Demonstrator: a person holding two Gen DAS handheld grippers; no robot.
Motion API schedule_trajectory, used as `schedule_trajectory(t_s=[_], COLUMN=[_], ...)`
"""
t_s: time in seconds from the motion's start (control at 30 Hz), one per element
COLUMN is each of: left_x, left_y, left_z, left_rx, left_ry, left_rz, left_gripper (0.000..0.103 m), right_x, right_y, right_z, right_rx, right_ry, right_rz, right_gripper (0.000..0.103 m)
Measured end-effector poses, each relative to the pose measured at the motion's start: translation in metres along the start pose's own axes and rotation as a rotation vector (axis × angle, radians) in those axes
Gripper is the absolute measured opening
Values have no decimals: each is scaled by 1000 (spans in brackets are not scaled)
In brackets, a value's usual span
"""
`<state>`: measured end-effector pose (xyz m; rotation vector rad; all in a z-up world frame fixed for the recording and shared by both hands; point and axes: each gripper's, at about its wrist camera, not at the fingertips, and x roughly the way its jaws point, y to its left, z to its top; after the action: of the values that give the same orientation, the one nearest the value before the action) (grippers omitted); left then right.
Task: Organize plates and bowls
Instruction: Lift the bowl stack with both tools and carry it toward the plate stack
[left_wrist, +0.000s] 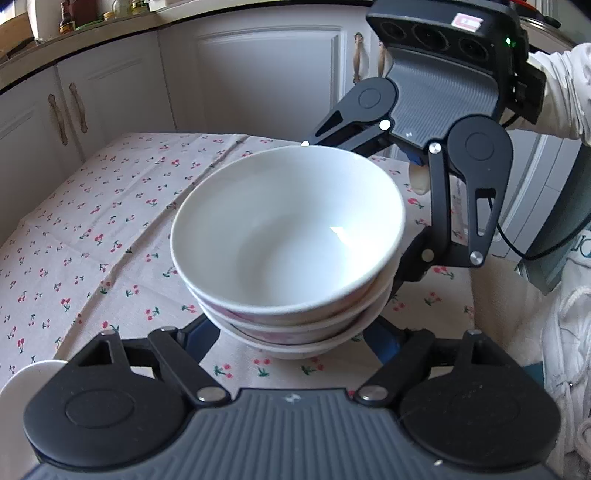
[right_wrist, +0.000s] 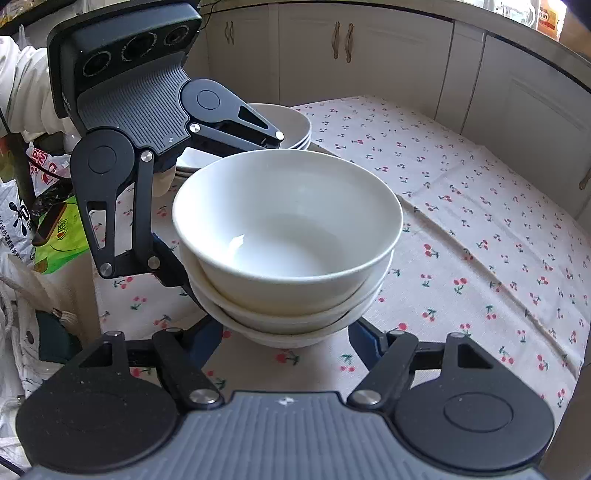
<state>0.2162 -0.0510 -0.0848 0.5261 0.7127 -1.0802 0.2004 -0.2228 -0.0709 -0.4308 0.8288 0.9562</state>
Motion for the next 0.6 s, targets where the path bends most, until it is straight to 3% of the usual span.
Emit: schedule_trajectory(t_s=[0.6], left_x=[-55], left_y=[-26], left_z=[-11], left_rx=[-7], left_ry=[-53], left_rz=[75], left_gripper=[84], right_x=[-17], right_y=[37], right_z=[24], right_rx=[-50], right_ry=[-2], right_rz=[-8], right_gripper=[79])
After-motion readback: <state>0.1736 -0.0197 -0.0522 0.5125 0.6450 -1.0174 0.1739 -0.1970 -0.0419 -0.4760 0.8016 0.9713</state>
